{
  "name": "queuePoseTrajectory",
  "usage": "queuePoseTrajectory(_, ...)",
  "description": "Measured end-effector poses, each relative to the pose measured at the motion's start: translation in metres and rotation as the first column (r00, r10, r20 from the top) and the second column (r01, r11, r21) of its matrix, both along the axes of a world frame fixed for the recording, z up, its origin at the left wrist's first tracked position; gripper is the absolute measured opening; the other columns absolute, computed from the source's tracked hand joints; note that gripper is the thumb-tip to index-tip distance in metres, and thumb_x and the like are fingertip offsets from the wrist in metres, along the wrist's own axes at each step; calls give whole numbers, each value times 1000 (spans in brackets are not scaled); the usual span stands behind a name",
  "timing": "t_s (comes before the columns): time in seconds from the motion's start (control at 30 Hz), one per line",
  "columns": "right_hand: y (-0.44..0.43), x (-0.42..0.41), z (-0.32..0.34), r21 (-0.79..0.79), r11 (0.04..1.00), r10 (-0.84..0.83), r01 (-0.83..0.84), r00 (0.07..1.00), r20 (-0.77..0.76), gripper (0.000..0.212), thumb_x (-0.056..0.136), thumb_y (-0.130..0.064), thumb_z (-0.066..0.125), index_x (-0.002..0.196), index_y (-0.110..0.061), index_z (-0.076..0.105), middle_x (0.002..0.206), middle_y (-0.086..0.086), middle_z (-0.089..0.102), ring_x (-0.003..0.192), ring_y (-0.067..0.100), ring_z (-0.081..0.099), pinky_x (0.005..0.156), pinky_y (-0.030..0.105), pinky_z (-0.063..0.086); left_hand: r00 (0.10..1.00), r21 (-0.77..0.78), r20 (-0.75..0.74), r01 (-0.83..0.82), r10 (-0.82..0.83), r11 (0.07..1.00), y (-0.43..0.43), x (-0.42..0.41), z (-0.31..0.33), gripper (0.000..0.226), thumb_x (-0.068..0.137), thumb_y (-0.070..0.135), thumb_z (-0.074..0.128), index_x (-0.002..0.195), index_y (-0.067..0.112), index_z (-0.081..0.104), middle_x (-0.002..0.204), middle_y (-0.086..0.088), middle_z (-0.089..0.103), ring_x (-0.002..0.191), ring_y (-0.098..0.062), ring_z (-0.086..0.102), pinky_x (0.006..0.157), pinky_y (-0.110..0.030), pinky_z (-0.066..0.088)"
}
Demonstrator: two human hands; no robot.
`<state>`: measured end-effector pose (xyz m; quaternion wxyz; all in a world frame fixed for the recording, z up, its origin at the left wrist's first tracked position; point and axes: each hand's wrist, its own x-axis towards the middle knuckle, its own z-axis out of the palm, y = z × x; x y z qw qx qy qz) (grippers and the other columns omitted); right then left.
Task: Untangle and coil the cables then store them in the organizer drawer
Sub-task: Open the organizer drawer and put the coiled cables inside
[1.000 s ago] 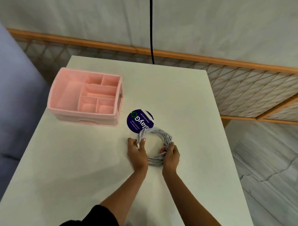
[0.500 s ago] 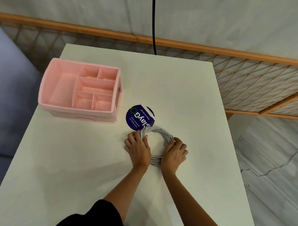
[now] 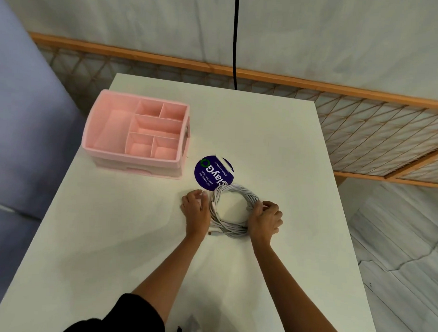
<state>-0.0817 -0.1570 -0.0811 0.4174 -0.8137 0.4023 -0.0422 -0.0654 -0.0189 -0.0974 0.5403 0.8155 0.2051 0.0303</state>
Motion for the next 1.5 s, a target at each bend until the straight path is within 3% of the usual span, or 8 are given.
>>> queuePoseTrajectory(0.17,17,15,20,-125,981,174,-147,955,240,21,96,-21,49,111,-7,54,113,9,52,108,28,45,90,37,34,983,-267,-51,-184,177,946,36,-3,6,17,99,10,42,109,4,54,108,-13,57,101,-27,56,85,-29,44)
queuePoseTrajectory(0.3,51,50,46,72,886,423,-458,862,279,30,98,-32,47,109,-8,60,105,4,63,95,19,58,68,11,40,896,-606,-177,-425,407,672,83,14,18,14,101,18,42,106,7,48,97,-10,56,74,-17,59,69,-21,47)
queuePoseTrajectory(0.53,116,111,72,275,710,607,-649,761,228,58,93,-50,50,126,-4,57,118,7,64,107,19,58,100,34,44,834,-824,-310,-476,457,309,144,61,27,53,101,41,39,135,2,45,136,-16,53,117,-25,57,89,-25,46)
queuePoseTrajectory(0.6,128,120,71,293,712,602,-638,769,213,58,91,-51,53,122,-2,59,107,7,67,98,20,60,98,43,48,840,-824,-311,-471,444,314,149,69,28,54,99,42,42,134,1,48,131,-15,57,118,-24,58,91,-25,45)
queuePoseTrajectory(0.77,135,129,63,342,740,528,-579,815,236,37,90,-36,61,108,-5,67,103,9,70,101,25,64,95,48,50,862,-807,-348,-476,369,350,151,80,26,24,95,37,54,93,13,58,77,-1,57,67,-7,56,65,-17,48)
queuePoseTrajectory(0.93,134,131,62,240,765,542,-597,799,260,29,89,-35,63,85,-6,61,79,-1,64,89,29,64,86,45,53,896,-834,-298,-412,328,367,154,78,14,25,97,35,50,90,11,52,82,-4,56,77,-10,58,79,-21,51)
queuePoseTrajectory(1.1,136,128,63,147,804,531,-577,806,260,30,91,-34,61,85,-5,60,87,13,70,75,18,58,55,2,37,921,-849,-267,-364,284,384,158,73,12,21,99,30,48,92,10,49,85,-7,55,82,-15,58,88,-31,50)
queuePoseTrajectory(1.5,140,125,69,90,826,526,-557,817,235,30,92,-35,59,84,-7,56,79,2,63,68,14,52,53,4,35,940,-816,-183,-309,289,489,158,24,9,18,102,22,40,99,5,44,83,-10,52,79,-19,59,72,-30,58)
